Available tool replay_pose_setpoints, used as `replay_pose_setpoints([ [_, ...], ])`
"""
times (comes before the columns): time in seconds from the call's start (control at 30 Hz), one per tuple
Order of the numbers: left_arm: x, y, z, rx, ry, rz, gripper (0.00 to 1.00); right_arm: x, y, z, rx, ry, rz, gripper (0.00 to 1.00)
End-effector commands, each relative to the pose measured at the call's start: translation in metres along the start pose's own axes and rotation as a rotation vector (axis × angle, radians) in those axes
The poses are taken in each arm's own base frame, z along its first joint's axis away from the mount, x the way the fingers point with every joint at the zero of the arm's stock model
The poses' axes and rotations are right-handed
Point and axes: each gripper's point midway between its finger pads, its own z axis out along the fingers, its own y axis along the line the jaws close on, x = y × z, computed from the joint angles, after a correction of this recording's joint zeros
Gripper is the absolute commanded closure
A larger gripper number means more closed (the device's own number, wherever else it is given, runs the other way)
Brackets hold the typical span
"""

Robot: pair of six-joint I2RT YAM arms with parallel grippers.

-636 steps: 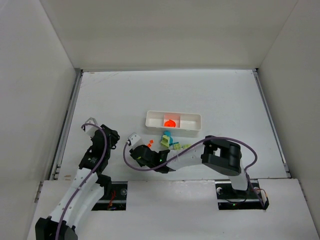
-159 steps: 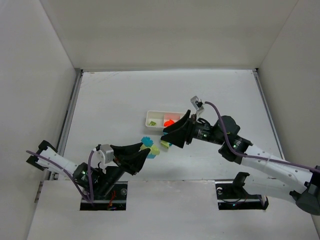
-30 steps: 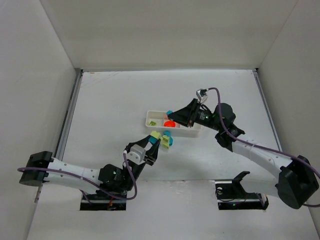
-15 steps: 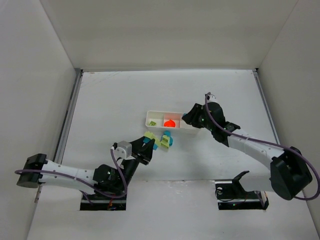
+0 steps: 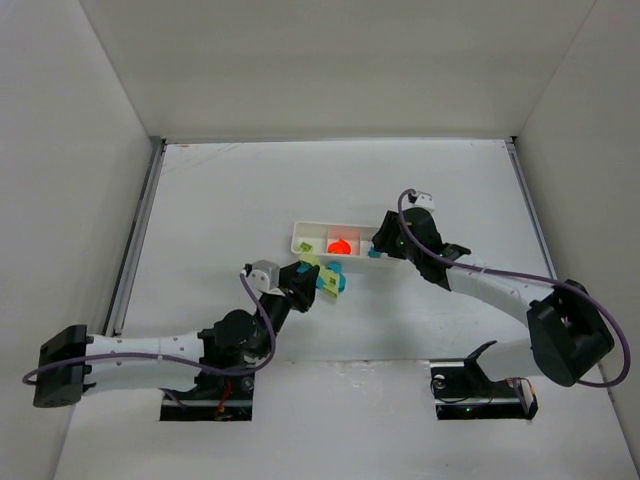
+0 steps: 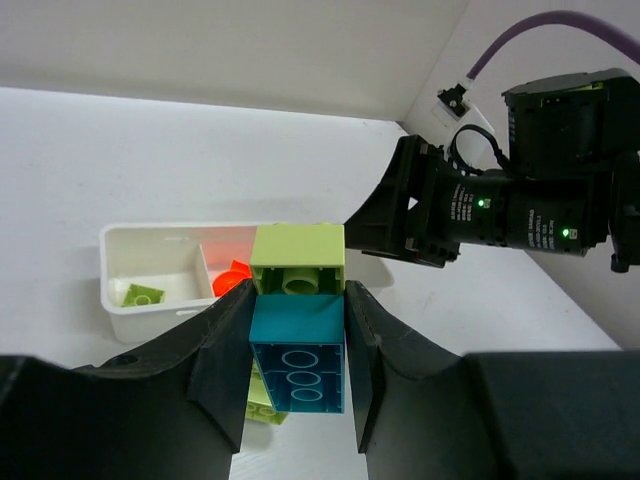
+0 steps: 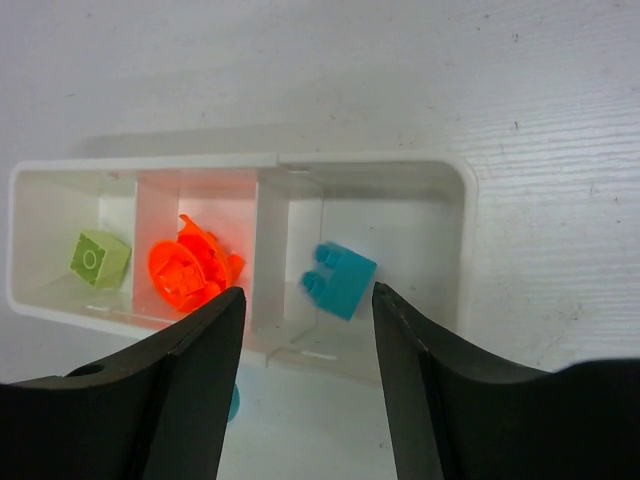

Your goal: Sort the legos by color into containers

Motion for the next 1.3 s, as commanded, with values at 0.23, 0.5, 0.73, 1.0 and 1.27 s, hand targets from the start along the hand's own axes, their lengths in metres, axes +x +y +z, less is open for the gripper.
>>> replay_pose_setpoints([
  [0.23,-0.015,-0.020,0.016,0.171,0.074,-0.295,0.81,-0.045,0.045,-0.050,-0.182,-0.150,-0.022,0.39],
  [0.5,-0.010,0.001,0.024,0.226,0.175,-0.525,0.81,-0.021,0.147,-0.166,-0.900,-0.084,-0.043,0.45],
  [0.73,-0.036,0.012,0.028,0.288,0.145,-0.681,0.81,0.000,0.176,-0.183,-1.106,0.029,-0.011,0.19],
  [1.0,-0.034,0.012,0.026,0.340,0.192,-0.799,0.81,0.004,0.198,-0.187,-1.220,0.082,0.055,0.18],
  [1.27,-0.035,0.013,0.021,0.352,0.188,-0.806,0.81,0.009,0.207,-0.177,-1.286,0.175,0.167,0.25],
])
